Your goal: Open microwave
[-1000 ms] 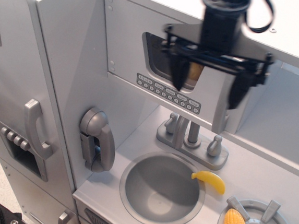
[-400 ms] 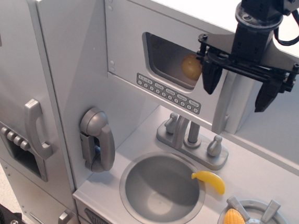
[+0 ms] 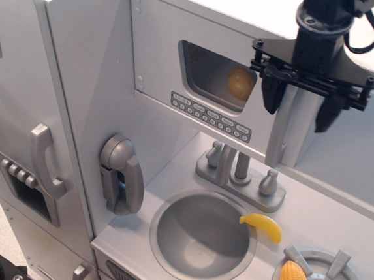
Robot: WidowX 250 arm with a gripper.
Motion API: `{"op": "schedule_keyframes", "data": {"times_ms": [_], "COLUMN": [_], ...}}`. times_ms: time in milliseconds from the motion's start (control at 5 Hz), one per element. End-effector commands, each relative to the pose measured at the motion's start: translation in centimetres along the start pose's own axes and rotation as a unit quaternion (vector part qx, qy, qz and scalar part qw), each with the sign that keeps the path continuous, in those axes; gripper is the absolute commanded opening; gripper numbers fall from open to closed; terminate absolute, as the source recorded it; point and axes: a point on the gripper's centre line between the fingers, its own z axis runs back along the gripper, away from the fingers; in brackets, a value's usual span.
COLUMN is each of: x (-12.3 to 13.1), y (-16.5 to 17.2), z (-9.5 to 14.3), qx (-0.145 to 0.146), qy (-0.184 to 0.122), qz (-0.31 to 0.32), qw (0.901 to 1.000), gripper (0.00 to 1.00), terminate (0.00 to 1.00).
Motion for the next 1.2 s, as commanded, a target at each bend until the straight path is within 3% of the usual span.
{"op": "schedule_keyframes", "data": {"times_ms": [0, 400, 600, 800, 1000], "x": [-0.5, -3.7, -5.3, -6.6, -8.3], "y": [0.8, 2.1, 2.9, 3.5, 3.4], "z": [1.7, 2.8, 3.5, 4.9, 6.6], "qx": [-0.035, -0.037, -0.022, 0.008, 0.001], "qy": [-0.039, -0.033, -0.025, 0.038, 0.102], "qz": [0.03, 0.007, -0.011, -0.05, -0.098], "qw": [0.9982, 0.9987, 0.9994, 0.998, 0.99], "gripper": [0.0, 0.0, 0.0, 1.0, 1.0], "terminate": [0.0, 0.0, 0.0, 0.0, 0.0]}}
